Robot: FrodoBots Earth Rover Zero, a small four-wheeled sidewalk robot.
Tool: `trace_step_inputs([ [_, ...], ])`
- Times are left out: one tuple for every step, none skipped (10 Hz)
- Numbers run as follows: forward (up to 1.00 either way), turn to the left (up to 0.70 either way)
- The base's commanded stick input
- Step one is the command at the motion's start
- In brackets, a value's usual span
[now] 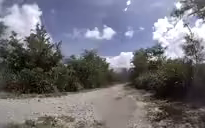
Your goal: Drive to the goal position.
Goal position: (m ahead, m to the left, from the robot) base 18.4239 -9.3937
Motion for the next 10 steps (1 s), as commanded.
trace_step_inputs([
  [0.70, 0.00],
  [0.70, -0.01],
  [0.70, -0.30],
  [0.70, -0.30],
  [0.70, -0.23],
  [0.70, -0.17],
  [0.70, -0.10],
  [0.70, -0.04],
  [0.70, 0.00],
  [0.70, 0.00],
])
